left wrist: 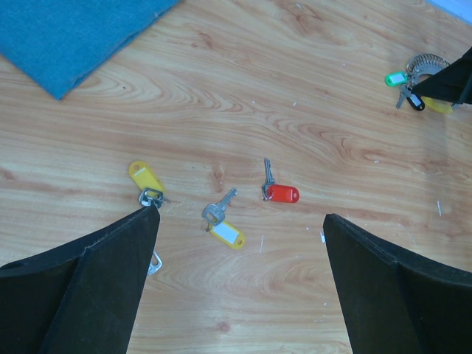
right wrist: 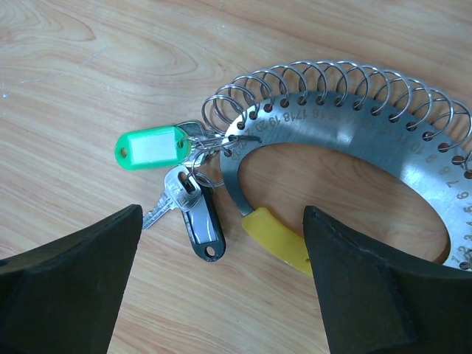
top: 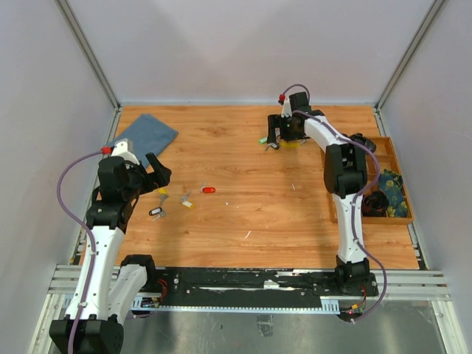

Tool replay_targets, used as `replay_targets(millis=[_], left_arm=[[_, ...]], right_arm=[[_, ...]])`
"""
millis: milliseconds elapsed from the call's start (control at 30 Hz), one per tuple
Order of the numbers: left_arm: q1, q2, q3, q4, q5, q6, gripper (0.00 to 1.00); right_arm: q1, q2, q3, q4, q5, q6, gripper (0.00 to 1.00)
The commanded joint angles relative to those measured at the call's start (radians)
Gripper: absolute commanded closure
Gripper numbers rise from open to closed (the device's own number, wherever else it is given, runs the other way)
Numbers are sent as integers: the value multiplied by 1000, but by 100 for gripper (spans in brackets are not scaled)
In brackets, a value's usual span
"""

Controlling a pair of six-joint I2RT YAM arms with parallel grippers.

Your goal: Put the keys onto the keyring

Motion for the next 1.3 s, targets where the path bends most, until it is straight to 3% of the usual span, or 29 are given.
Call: replay_targets(millis=[0,267,467,800,933,1067,1267], left_arm=[[-5,1,-7,22,10,-2,0],[-5,2,-7,21,18,-3,0],[-6,-4,-7,21,36,-2,0],[-17,-4,-6,18,49,0,0],[-22,-4,-5,17,51,0,0],[-24,-4,-5,17,51,-1,0],[-24,-6,-2,12,46,-1,0]], right_arm=[[5,-14,-49,-50,-42,-22,10],[60,-133,-252,-111,-41,-61,12],[103,-272,-499,-102,7,-52,23],[123,-661,-931,-38,109,63,28],[124,-806,-963,-11,208,118,29],[142,-863,-951,91,120,158,37],[231,-676,-775,51,30,107,39]])
